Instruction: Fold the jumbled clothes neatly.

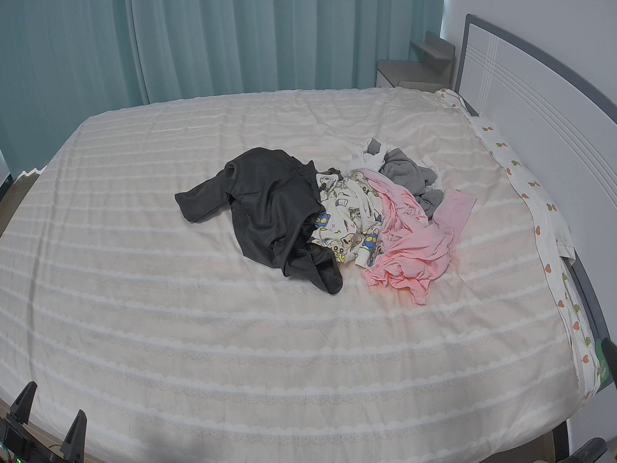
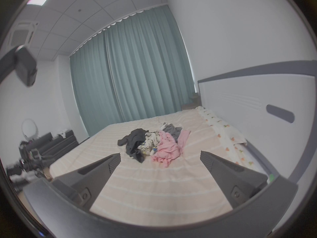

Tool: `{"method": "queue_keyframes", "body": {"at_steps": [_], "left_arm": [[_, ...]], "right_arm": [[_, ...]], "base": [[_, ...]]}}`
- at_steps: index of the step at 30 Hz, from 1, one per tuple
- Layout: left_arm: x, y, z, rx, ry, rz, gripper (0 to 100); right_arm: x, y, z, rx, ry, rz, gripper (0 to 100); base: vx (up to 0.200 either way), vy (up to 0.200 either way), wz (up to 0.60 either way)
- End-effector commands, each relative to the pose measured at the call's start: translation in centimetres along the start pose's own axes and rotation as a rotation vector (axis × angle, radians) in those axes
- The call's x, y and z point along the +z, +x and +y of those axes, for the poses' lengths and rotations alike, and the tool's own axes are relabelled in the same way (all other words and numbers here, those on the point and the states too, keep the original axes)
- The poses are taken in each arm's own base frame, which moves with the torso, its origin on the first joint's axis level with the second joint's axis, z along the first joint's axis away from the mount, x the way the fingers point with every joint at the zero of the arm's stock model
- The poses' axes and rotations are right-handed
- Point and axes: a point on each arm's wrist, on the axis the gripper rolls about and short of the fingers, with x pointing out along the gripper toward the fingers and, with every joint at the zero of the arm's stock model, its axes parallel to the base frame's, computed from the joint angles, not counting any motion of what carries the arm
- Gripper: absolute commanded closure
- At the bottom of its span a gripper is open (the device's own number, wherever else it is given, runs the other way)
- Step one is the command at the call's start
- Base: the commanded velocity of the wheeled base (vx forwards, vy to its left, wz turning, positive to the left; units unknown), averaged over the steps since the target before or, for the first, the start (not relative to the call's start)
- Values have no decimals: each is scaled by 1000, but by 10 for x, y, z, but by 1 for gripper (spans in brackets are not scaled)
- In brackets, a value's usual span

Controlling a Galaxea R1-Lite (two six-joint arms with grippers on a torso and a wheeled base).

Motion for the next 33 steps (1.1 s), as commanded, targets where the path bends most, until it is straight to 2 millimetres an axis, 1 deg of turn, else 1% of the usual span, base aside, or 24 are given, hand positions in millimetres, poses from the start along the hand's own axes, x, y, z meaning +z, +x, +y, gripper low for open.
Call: {"method": "queue_keyframes", "body": {"at_steps": [1, 8, 9, 10, 12, 15, 16, 17, 20, 21, 22, 23, 25, 26, 27, 28, 29, 33], "left_arm": [[-3, 0, 0, 0, 0, -6, 0], [-3, 0, 0, -1, 0, -6, 0], [-3, 0, 0, -1, 0, -6, 0], [-3, 0, 0, 0, 0, -6, 0], [-3, 0, 0, -1, 0, -6, 0], [-3, 0, 0, -3, 0, -6, 0], [-3, 0, 0, -3, 0, -6, 0], [-3, 0, 0, -4, 0, -8, 0], [-3, 0, 0, -4, -2, -8, 0], [-3, 0, 0, -6, -2, -8, 0], [-3, 0, 0, -4, -2, -8, 0], [-3, 0, 0, -6, -2, -8, 0], [-3, 0, 0, -4, -3, -8, 0], [-3, 0, 0, -4, -3, -8, 0], [-3, 0, 0, -6, -3, -8, 0], [-3, 0, 0, -6, -3, -8, 0], [-3, 0, 0, -4, -3, -8, 0], [-3, 0, 0, -6, -3, -8, 0]], "right_arm": [[54, 111, -2, 148, 264, 313, 0], [44, 134, 3, 186, 282, 424, 0], [44, 134, 3, 186, 282, 424, 0], [41, 144, 4, 193, 293, 455, 0], [41, 153, 5, 197, 309, 470, 0], [34, 177, 9, 208, 363, 498, 0], [34, 180, 9, 211, 367, 500, 0], [29, 195, 11, 220, 395, 504, 0], [18, 225, 16, 229, 419, 514, 0], [17, 229, 16, 231, 421, 512, 0], [12, 244, 19, 233, 428, 518, 0], [9, 254, 20, 230, 434, 522, 0], [4, 271, 21, 219, 455, 534, 0], [3, 272, 21, 218, 456, 536, 0], [-1, 288, 23, 213, 480, 550, 0], [-4, 298, 24, 209, 491, 557, 0], [-7, 304, 24, 205, 496, 563, 0], [-21, 340, 24, 205, 498, 562, 0]], "base": [[0, 0, 0], [0, 0, 0], [0, 0, 0], [0, 0, 0], [0, 0, 0], [0, 0, 0], [0, 0, 0], [0, 0, 0], [0, 0, 0], [0, 0, 0], [0, 0, 0], [0, 0, 0], [0, 0, 0], [0, 0, 0], [0, 0, 0], [0, 0, 0], [0, 0, 0], [0, 0, 0]]}}
